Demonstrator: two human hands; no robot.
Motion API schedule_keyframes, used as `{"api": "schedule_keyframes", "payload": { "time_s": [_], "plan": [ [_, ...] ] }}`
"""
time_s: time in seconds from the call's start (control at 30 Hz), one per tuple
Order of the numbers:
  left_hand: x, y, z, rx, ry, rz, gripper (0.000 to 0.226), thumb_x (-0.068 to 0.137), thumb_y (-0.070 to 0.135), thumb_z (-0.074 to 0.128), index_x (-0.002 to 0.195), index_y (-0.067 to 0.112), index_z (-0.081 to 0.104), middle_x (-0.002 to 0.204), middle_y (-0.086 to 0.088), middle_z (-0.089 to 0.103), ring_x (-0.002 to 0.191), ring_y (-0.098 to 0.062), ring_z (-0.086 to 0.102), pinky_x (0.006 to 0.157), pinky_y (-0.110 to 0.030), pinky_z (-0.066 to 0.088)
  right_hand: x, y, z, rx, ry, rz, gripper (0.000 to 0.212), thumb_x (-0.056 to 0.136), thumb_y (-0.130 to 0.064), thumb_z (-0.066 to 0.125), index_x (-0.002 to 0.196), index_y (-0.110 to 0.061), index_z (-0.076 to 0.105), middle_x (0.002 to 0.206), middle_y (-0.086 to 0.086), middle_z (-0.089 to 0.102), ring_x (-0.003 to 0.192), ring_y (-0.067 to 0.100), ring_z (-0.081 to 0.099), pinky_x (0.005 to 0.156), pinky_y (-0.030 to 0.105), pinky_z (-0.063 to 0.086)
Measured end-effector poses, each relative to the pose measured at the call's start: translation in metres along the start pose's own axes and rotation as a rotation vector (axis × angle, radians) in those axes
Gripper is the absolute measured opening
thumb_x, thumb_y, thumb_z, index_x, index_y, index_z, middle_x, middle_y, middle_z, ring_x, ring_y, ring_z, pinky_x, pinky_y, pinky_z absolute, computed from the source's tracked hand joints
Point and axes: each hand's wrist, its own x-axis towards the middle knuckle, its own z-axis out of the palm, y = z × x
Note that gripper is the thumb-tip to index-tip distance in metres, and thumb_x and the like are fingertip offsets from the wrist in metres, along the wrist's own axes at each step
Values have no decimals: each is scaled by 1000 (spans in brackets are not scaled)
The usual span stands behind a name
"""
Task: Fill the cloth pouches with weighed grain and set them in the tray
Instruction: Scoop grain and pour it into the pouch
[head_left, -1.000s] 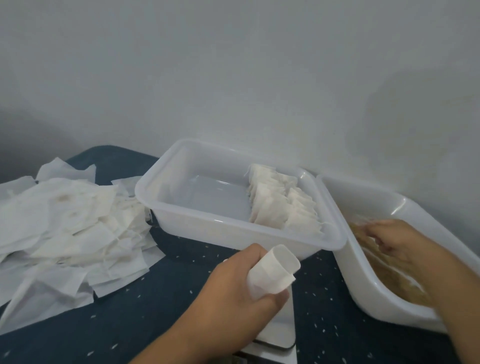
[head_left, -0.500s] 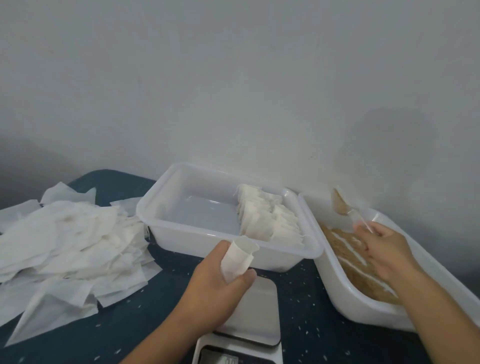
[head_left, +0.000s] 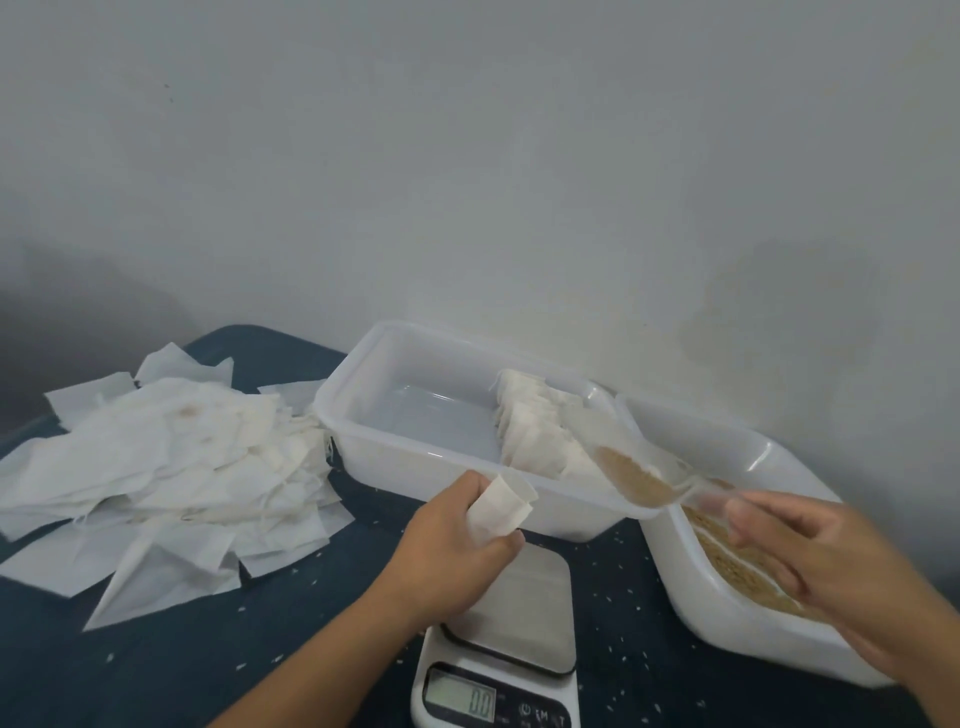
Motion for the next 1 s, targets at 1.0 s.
{"api": "schedule_keyframes", "payload": {
  "time_s": [1.0],
  "plan": [
    [2,-12,9,177,-44,183,27,80,42,75,90,39,50,91,15,61,84,-4,58,66,-25,49,2,-81,-10,-639,-286,-156,47,58,-91,68,94,-62,75,88,-17,78,83,6,74,87,37,61]
  ]
}}
